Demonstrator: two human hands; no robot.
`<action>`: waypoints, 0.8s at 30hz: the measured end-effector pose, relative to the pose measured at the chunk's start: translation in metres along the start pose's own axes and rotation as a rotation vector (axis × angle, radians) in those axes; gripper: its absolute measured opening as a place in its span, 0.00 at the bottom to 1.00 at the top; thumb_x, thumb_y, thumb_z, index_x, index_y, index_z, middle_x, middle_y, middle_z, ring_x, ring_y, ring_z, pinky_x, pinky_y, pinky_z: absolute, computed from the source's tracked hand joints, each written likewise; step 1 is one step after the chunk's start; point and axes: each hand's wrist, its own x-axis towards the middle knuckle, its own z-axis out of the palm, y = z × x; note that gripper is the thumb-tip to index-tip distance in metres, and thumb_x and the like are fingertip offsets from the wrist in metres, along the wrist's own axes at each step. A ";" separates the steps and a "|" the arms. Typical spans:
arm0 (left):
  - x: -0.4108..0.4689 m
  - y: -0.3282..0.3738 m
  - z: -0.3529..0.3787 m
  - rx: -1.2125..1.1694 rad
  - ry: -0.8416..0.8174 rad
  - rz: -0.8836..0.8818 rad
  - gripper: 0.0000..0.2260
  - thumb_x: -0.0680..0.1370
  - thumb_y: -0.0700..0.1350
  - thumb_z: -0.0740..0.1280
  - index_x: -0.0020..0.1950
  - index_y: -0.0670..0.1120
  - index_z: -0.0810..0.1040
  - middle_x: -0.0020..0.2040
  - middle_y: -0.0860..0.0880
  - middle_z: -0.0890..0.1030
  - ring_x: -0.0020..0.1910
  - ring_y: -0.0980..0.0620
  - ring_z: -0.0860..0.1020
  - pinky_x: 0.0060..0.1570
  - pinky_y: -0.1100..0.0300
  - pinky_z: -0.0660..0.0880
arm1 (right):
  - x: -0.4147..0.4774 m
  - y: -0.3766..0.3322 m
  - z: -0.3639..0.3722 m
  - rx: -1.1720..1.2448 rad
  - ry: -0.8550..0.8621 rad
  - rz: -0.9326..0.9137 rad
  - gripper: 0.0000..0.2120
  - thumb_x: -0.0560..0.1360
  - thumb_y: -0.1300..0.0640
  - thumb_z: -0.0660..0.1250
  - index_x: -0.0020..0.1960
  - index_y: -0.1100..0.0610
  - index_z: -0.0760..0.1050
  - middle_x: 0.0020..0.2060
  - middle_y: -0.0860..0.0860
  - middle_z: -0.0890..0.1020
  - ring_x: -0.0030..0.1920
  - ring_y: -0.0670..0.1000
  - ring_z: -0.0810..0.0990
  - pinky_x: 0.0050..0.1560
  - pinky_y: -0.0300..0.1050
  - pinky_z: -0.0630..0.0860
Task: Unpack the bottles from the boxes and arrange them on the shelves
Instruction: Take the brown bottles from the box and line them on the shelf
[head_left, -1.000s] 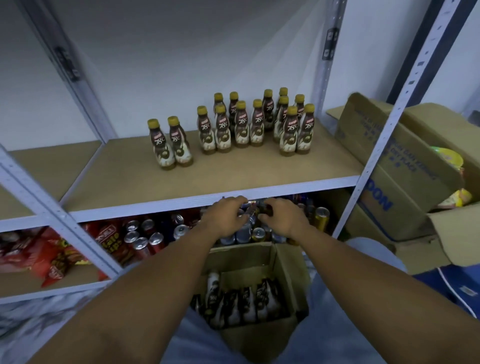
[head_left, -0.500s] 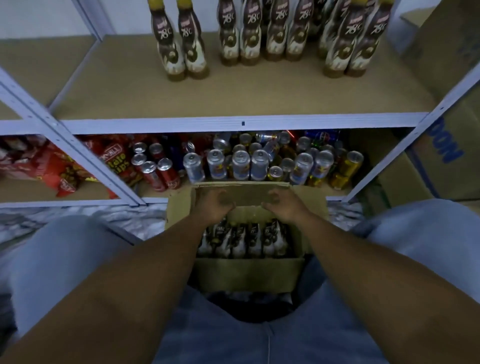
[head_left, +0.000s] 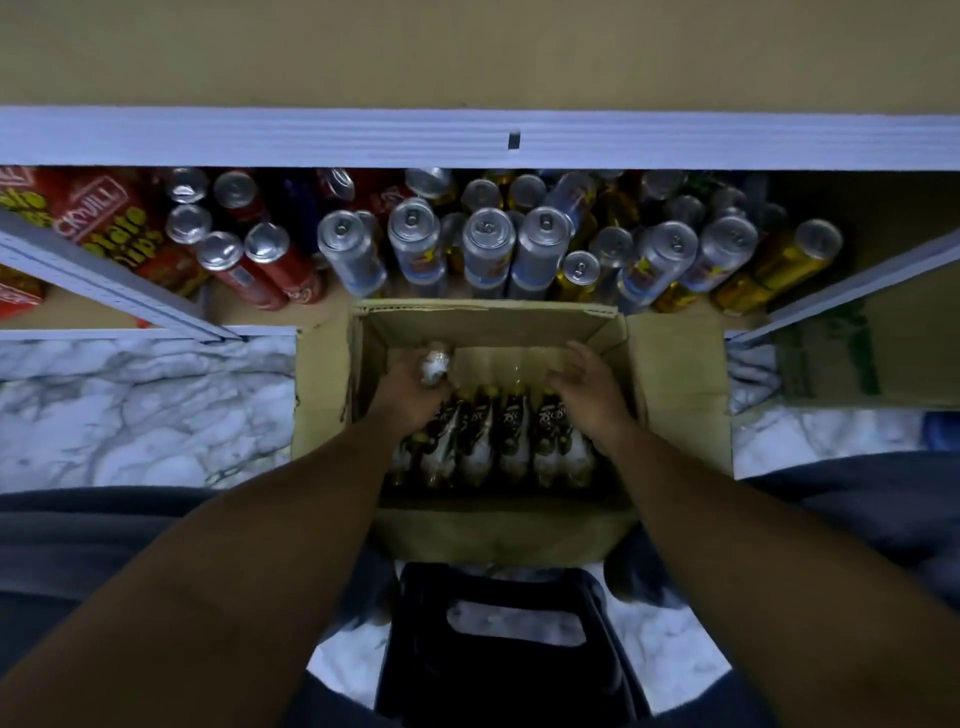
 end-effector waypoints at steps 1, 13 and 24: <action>0.007 -0.001 0.003 -0.003 0.000 -0.017 0.25 0.77 0.50 0.74 0.72 0.47 0.73 0.66 0.49 0.77 0.65 0.47 0.75 0.57 0.63 0.67 | 0.004 0.005 0.002 0.015 0.016 0.007 0.30 0.78 0.55 0.71 0.77 0.51 0.64 0.68 0.50 0.74 0.68 0.53 0.72 0.69 0.52 0.72; 0.052 -0.028 0.034 -0.155 0.036 -0.145 0.36 0.74 0.42 0.78 0.78 0.45 0.65 0.69 0.45 0.76 0.65 0.43 0.76 0.59 0.58 0.72 | 0.035 0.051 0.019 0.134 0.115 0.166 0.38 0.74 0.64 0.75 0.79 0.52 0.62 0.70 0.54 0.75 0.69 0.54 0.74 0.68 0.53 0.73; 0.048 -0.026 0.040 -0.091 0.058 -0.092 0.35 0.77 0.45 0.74 0.79 0.47 0.60 0.70 0.41 0.75 0.67 0.39 0.75 0.65 0.51 0.72 | 0.039 0.059 0.017 0.145 0.140 0.133 0.32 0.74 0.68 0.73 0.74 0.53 0.68 0.63 0.52 0.76 0.60 0.50 0.73 0.51 0.44 0.73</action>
